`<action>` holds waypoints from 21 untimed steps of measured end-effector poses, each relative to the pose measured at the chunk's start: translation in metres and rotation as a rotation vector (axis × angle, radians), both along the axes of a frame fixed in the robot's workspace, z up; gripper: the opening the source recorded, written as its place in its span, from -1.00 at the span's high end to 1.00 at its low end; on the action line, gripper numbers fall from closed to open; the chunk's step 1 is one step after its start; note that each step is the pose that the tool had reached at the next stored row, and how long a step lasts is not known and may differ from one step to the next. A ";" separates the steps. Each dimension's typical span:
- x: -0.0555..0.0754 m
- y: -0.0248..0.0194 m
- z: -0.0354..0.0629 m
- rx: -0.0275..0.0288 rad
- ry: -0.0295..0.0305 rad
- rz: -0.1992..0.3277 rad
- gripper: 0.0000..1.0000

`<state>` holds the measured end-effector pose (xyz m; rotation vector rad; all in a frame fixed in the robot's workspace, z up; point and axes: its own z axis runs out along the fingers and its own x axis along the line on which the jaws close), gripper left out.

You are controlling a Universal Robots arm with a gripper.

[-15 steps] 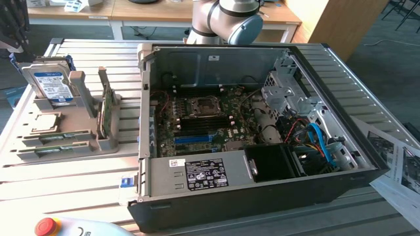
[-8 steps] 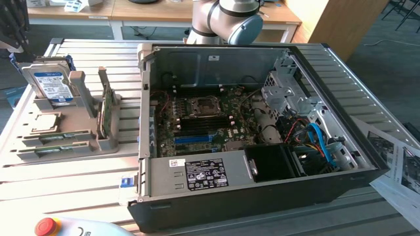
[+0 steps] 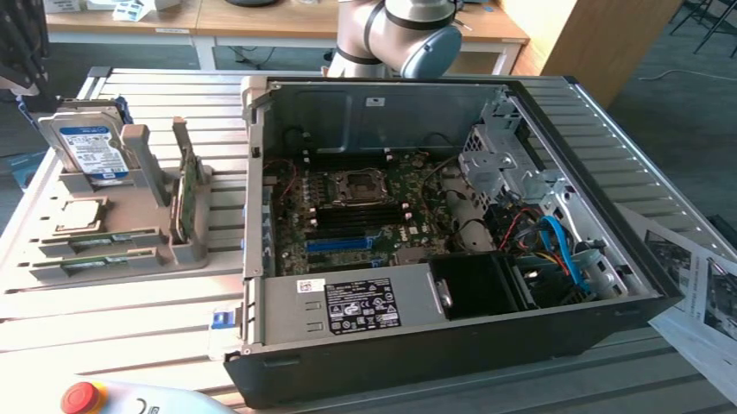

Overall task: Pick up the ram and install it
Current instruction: 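Pick up the ram and move it above insertion slot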

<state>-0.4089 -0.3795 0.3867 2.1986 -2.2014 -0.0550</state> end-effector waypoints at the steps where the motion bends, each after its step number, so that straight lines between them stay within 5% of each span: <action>1: 0.000 -0.0015 0.0000 0.0000 -0.0001 0.000 0.79; 7: 0.000 -0.0095 0.0000 0.0000 0.0000 0.000 0.79; 21: 0.000 -0.0102 -0.0043 0.0001 -0.0002 0.000 0.79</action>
